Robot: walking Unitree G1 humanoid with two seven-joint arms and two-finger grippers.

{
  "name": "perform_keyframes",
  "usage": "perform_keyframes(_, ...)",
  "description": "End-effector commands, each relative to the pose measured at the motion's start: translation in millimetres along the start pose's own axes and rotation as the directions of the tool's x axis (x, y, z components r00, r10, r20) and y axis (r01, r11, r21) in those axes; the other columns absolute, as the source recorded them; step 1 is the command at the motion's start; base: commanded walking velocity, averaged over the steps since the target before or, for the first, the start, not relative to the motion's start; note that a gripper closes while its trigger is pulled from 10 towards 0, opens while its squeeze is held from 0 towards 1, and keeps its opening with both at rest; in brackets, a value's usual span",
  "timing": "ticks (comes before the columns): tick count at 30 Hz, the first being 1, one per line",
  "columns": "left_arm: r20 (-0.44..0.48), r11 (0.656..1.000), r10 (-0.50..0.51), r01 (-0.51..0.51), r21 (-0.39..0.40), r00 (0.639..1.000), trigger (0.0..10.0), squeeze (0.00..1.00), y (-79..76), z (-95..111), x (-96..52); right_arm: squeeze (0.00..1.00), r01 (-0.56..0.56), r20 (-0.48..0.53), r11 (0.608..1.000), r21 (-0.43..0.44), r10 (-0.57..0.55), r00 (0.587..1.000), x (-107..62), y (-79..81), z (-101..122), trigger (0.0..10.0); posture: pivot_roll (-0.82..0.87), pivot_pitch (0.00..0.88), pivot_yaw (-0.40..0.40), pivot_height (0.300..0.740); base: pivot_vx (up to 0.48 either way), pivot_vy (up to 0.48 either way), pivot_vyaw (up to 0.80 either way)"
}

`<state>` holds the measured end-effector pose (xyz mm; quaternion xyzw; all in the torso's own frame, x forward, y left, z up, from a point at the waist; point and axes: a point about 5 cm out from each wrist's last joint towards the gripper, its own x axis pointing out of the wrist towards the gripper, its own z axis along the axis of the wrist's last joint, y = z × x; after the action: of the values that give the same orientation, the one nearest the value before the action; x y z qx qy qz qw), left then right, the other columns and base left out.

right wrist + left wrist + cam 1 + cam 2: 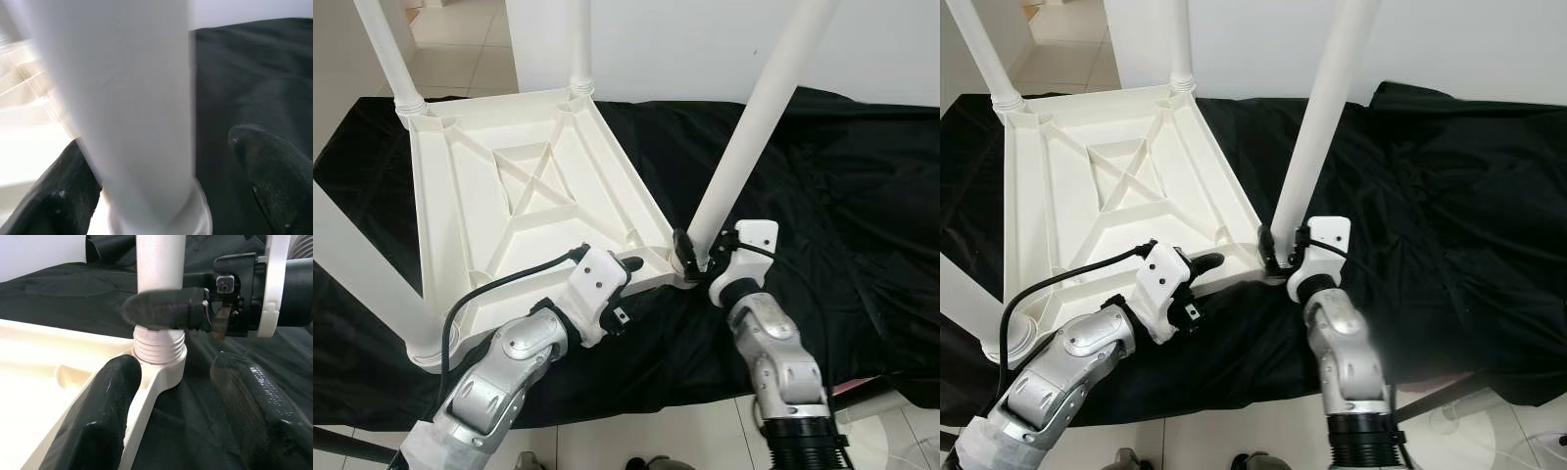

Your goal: Building children table

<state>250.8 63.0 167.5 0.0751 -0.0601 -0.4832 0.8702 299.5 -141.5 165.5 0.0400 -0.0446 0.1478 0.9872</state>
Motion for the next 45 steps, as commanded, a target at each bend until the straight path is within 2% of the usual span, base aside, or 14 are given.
perform_keyframes(1, -0.004, 0.997, -0.073, 0.073, 0.003, 0.997, 10.0, 0.00, -4.7, -2.0, 2.2, 0.00, -0.060, -0.011, 0.998, -0.027, 0.060, 0.998, 0.8, -5.1, -1.5, 10.0, -0.07, 0.103, -0.043, 0.740, 0.000, 0.000, 0.00)
perform_keyframes(4, 0.000, 0.997, -0.073, 0.073, 0.005, 0.997, 10.0, 0.00, -4.6, -1.3, 3.5, 0.00, -0.210, -0.040, 0.970, -0.120, 0.207, 0.978, 7.1, -10.4, -1.0, 10.0, -0.07, 0.099, -0.041, 0.740, 0.000, 0.000, 0.00)
perform_keyframes(8, 0.003, 0.997, -0.074, 0.074, 0.007, 0.997, 10.0, 0.00, -4.5, -0.7, 4.1, 0.00, -0.310, -0.076, 0.938, -0.156, 0.301, 0.951, 15.1, -9.6, -2.5, 10.0, -0.06, 0.094, -0.042, 0.740, 0.000, 0.000, 0.00)
perform_keyframes(14, 0.004, 0.998, -0.068, 0.068, 0.011, 0.998, 10.0, 0.00, -3.3, -0.1, 4.3, 0.00, -0.351, -0.104, 0.920, -0.176, 0.337, 0.936, 22.2, -14.1, -4.5, 10.0, -0.05, 0.092, -0.047, 0.740, 0.000, 0.000, 0.00)
perform_keyframes(15, 0.004, 0.998, -0.065, 0.065, 0.012, 0.998, 10.0, 0.00, -3.5, -0.1, 3.6, 0.00, -0.364, -0.111, 0.913, -0.184, 0.348, 0.931, 23.3, -15.7, -4.8, 8.0, -0.05, 0.092, -0.047, 0.740, 0.000, 0.000, 0.00)
perform_keyframes(18, 0.002, 0.998, -0.062, 0.062, 0.011, 0.998, 10.0, 0.00, -3.8, -0.4, 3.1, 0.00, -0.389, -0.116, 0.902, -0.186, 0.373, 0.921, 24.4, -18.5, -5.6, 7.6, -0.04, 0.095, -0.051, 0.740, 0.000, 0.000, 0.00)
perform_keyframes(20, -0.004, 0.998, -0.059, 0.059, 0.009, 0.998, 10.0, 0.00, -4.4, -1.8, 1.6, 0.00, -0.401, -0.121, 0.896, -0.189, 0.384, 0.916, 24.6, -21.9, -7.3, 2.7, -0.04, 0.096, -0.052, 0.740, 0.000, 0.000, 0.00)
perform_keyframes(22, -0.005, 0.998, -0.059, 0.059, 0.008, 0.998, 10.0, 0.00, -4.5, -2.0, 1.2, 0.00, -0.401, -0.124, 0.896, -0.190, 0.383, 0.915, 24.5, -22.8, -8.2, 2.7, -0.04, 0.096, -0.052, 0.740, 0.000, 0.000, 0.00)
perform_keyframes(23, -0.006, 0.998, -0.059, 0.060, 0.009, 0.998, 10.0, 0.00, -4.5, -2.1, 1.1, 0.00, -0.404, -0.124, 0.896, -0.184, 0.386, 0.914, 24.6, -23.5, -9.1, 0.0, -0.04, 0.096, -0.052, 0.740, 0.000, 0.000, 0.00)
perform_keyframes(32, -0.010, 0.998, -0.063, 0.063, 0.010, 0.998, 10.0, 0.00, -4.1, -2.7, 0.6, 0.00, -0.383, -0.119, 0.907, -0.178, 0.366, 0.923, 22.2, -25.8, -14.3, 0.0, -0.05, 0.097, -0.049, 0.740, 0.000, 0.000, 0.00)
perform_keyframes(33, -0.010, 0.998, -0.064, 0.064, 0.010, 0.998, 10.0, 0.00, -4.3, -2.7, 0.8, 0.00, -0.372, -0.116, 0.913, -0.168, 0.356, 0.927, 21.2, -26.1, -15.0, 10.0, -0.05, 0.095, -0.046, 0.740, 0.000, 0.000, 0.00)
perform_keyframes(38, -0.010, 0.998, -0.069, 0.069, 0.010, 0.998, 10.0, 0.00, -4.8, -2.8, 1.2, 0.00, -0.286, -0.084, 0.951, -0.117, 0.278, 0.957, 18.5, -23.8, -14.8, 10.0, -0.05, 0.096, -0.046, 0.740, 0.000, 0.000, 0.00)
perform_keyframes(41, -0.009, 0.998, -0.070, 0.070, 0.009, 0.998, 10.0, 0.00, -5.1, -2.8, 1.0, 0.00, -0.268, -0.084, 0.956, -0.116, 0.260, 0.962, 18.3, -23.7, -15.1, 10.0, -0.05, 0.096, -0.046, 0.740, 0.000, 0.000, 0.00)
perform_keyframes(45, -0.010, 0.998, -0.069, 0.069, 0.007, 0.998, 10.0, 0.00, -6.0, -3.2, 1.1, 0.00, -0.128, -0.081, 0.988, -0.090, 0.121, 0.989, 14.6, -19.5, -18.9, 10.0, -0.05, 0.095, -0.052, 0.740, 0.000, 0.000, 0.00)
